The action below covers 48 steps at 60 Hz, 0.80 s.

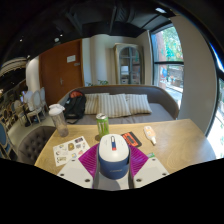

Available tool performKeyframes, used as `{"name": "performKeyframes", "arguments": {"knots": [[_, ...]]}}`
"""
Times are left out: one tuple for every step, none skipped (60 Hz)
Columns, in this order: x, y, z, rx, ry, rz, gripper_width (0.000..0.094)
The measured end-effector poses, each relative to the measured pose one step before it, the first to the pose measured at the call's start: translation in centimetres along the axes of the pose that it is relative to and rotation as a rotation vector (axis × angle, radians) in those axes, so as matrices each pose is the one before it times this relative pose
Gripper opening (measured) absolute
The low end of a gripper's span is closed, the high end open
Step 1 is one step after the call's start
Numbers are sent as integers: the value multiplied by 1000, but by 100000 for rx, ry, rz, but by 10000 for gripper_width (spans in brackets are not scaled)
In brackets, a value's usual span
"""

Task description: Arrange mouse

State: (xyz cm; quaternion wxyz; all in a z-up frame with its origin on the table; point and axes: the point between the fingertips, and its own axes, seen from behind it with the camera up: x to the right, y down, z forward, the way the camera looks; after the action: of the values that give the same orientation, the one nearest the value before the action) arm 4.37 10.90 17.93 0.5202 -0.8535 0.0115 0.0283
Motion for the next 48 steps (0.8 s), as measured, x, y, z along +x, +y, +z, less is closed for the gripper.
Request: {"name": "performKeyframes", "arguments": {"knots": [[-1096,1008,375,-1209,-677,-275,398],[-1082,1116,392,-1186,-818,-121,397],[-968,1163,405,-1263,-918,73,397],[-858,1296,364,-1448,-1000,424,396],[-802,1329,420,-1651,-1066,808,395],[-1309,1409,-92,-1781,-866,745,397],[-1071,1678,343,-1422,-732,540,397],[173,644,402,-1712,-760,556,395],[-248,1137,373,-1893,-329,235,395],[-176,1158,361,-1926,26,-58,396],[-26,1060,335,-1806,388,-378,396],[118,992,314,-1572,908,-505,396],[239,893,324,-1391,1264,-431,396],[-202,1042,118,-1468,1439,-222,397],[-109,790,232,-998,805,501,396],[88,470,189,-500,538,447,398],[-45,476,153,-608,64,644,403],[-72,432,150,-463,-153,494,403],[-80,400,131,-490,-101,161,405],[37,436,176,-660,257,-106,406],[-8,642,119,-1178,678,-329,428],[117,550,174,-1223,742,-844,441],[36,181,93,589,496,-1921,455],[25,-476,32,2699,465,-2038,464],[135,106,113,582,821,-2216,482],[56,403,112,-961,688,-1485,496],[20,-117,24,551,197,-954,509],[99,-473,-289,-811,103,140,523],[15,269,243,-614,223,281,531],[12,100,-6,-1103,1,862,542],[2,-26,-37,-825,24,1484,557],[98,147,-92,-1520,288,1521,582],[132,229,-211,-1876,538,1293,619],[235,190,-334,-1866,371,807,666],[289,66,-276,-1281,886,478,717],[395,-33,-345,-623,1154,120,765],[409,-114,-405,-60,1297,-59,813],[321,-99,-462,116,968,-155,855],[279,-24,-496,-88,735,-126,858],[108,110,-594,-668,69,-404,853],[49,47,-757,-14,-525,-112,852],[-34,84,-614,127,-692,-260,852],[-48,147,-659,122,-913,-277,852],[-34,193,-667,64,-911,-240,852],[3,308,-714,-266,-806,-239,851],[44,394,-751,-611,-515,-100,849],[69,470,-704,-1000,-89,23,846],[81,410,-685,-1022,1,8,847]]}}
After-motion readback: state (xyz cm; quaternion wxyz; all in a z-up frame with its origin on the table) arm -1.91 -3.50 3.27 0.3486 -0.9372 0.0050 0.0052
